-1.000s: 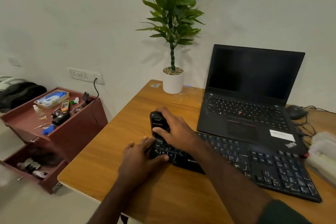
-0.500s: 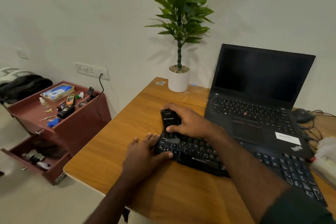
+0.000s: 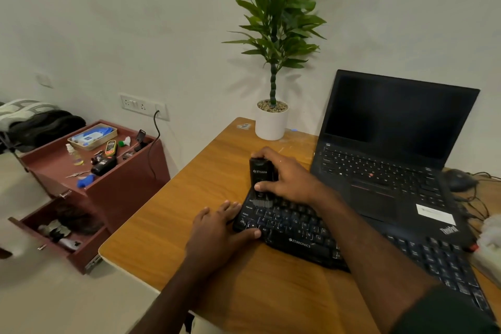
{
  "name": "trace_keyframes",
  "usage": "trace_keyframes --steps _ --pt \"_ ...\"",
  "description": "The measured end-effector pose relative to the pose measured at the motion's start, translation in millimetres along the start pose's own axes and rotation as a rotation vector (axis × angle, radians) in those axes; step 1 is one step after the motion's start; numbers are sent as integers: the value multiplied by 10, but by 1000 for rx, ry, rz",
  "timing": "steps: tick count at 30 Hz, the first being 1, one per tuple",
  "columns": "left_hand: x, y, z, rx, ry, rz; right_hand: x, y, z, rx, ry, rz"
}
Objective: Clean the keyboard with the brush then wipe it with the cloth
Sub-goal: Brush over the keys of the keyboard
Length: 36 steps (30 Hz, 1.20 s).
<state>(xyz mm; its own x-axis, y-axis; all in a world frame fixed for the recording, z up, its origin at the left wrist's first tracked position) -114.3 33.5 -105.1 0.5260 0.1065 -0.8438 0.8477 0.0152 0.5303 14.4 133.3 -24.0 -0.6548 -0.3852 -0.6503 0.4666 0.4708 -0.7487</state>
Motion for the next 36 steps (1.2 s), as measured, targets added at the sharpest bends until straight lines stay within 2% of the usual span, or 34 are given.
trace_keyframes --steps 2,4,8,14,16,19,26,32,36 --pt "-4 -5 0 -3 8 -2 -65 -8 20 -18 147 -43" --pt "7 -29 -1 -10 9 0 12 12 43 -31 185 -18" --pt "47 -98 -40 -37 1 3 153 18 61 -59 131 -5" --pt "55 -88 -30 -31 -13 -8 213 -61 45 -51 -86 -23" --pt "52 -85 -42 -21 1 -7 151 -91 12 -45 -75 -48" --pt "83 -117 -51 -25 6 -18 110 -113 38 -63 41 -91" --pt "38 -81 -54 -8 21 13 61 84 223 -34 -76 -4" --pt "-18 17 -17 -2 14 29 -42 62 186 -6 -258 174" --pt "-30 19 -16 4 25 22 -102 -17 172 -33 -45 49"
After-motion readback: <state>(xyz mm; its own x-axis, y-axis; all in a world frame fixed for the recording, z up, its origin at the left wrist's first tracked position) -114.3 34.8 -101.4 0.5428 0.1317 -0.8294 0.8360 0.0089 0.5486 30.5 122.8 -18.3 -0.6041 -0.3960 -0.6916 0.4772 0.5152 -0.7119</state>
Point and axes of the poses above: each hand's wrist, its own z-axis away from the middle knuckle, its own x-axis out of the palm, y = z × x, the point moved 10 cm from there along -z, towards the middle knuckle, and after that the axes turned 4 degrees about -z, right-handed, at the moved point
